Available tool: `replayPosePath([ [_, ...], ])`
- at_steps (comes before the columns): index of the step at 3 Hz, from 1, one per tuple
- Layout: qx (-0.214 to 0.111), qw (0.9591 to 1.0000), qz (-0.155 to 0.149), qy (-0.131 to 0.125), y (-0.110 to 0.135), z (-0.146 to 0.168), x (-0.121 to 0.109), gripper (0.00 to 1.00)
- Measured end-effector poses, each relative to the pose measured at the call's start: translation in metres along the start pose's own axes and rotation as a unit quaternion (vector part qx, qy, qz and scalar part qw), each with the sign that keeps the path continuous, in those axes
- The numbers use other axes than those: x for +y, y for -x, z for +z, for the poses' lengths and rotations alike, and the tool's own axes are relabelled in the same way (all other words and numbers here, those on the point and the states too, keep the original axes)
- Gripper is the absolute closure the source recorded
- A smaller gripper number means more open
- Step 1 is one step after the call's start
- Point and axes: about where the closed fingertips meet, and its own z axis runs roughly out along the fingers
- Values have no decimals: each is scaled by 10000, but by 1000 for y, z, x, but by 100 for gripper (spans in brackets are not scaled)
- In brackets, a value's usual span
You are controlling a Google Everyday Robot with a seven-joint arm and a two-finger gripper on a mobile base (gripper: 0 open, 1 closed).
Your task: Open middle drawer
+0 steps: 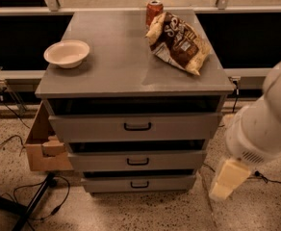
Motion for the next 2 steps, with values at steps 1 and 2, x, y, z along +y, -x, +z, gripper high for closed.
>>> replayPosePath([
  [1,298,9993,-94,180,-16,78,27,0],
  [2,581,9974,-195,370,-32,155,50,0],
])
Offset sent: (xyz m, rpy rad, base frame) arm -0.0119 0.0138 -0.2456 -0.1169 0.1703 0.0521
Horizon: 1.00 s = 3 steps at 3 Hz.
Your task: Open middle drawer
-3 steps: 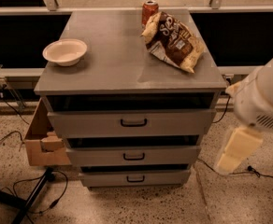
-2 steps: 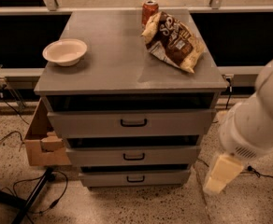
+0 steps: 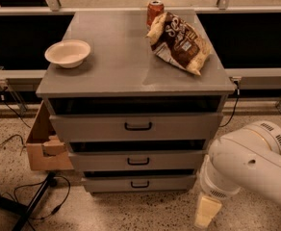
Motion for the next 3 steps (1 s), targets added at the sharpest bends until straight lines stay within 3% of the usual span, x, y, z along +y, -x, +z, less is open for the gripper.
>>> replayPosePath([
  [1,-6,10000,-3,-5,0,-2,0,0],
  [2,107,9998,-188,-3,9,13,-6,0],
  [3,113,9985,-524,-86,22,51,-27,0],
])
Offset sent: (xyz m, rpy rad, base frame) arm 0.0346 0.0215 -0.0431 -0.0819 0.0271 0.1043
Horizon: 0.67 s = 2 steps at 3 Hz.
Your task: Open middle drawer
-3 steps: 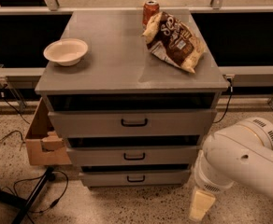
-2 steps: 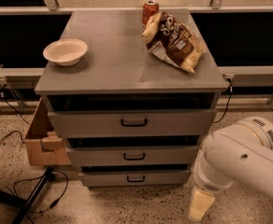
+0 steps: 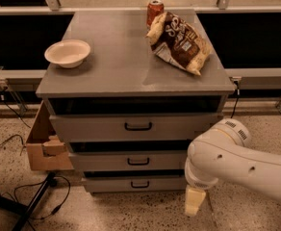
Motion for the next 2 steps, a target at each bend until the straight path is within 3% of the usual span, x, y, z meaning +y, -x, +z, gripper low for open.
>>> replayPosePath([
  [2,-362,9982,-386,-280,19,67,-48,0],
])
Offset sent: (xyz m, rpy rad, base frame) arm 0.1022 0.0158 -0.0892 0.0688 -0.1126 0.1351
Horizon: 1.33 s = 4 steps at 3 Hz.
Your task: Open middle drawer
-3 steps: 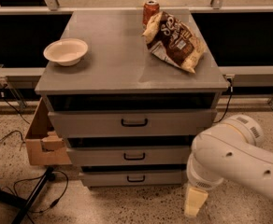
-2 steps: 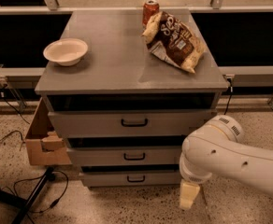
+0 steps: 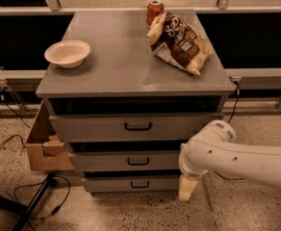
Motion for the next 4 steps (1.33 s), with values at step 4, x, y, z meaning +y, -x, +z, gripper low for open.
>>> replayPosePath([
  [4,-280,9995,-135,-103,24,102,-35,0],
])
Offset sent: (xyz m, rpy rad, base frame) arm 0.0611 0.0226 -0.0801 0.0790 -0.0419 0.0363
